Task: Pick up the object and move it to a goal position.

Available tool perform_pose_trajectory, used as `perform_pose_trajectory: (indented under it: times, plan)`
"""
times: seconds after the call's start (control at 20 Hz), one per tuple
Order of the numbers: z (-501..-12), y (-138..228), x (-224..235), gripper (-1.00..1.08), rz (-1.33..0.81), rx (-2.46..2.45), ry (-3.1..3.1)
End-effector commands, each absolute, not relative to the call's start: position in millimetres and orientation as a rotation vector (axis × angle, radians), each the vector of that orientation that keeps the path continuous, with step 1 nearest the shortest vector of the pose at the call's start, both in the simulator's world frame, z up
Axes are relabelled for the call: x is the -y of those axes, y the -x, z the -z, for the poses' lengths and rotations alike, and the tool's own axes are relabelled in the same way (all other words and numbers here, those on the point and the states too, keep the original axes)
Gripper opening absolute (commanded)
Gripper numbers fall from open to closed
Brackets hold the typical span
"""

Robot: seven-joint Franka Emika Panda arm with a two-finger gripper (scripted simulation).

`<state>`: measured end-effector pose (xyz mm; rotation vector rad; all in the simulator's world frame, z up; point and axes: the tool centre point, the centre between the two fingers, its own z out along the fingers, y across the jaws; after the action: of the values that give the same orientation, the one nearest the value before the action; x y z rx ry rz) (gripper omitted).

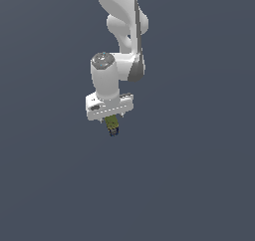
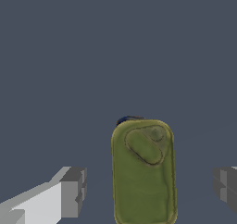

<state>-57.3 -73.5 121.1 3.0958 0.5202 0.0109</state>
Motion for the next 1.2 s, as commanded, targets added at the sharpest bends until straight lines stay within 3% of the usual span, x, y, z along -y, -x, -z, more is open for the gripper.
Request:
perform_pose_trajectory:
  times: [0.0, 0.55, 1.15]
  plan:
    - [-115, 64, 78, 1.00, -0.006, -0.556, -3.091]
    - [-107, 71, 82, 1.00, 0.000, -0.587, -3.086]
    - [-61, 73, 82, 1.00, 0.000, -0.592, -3.085]
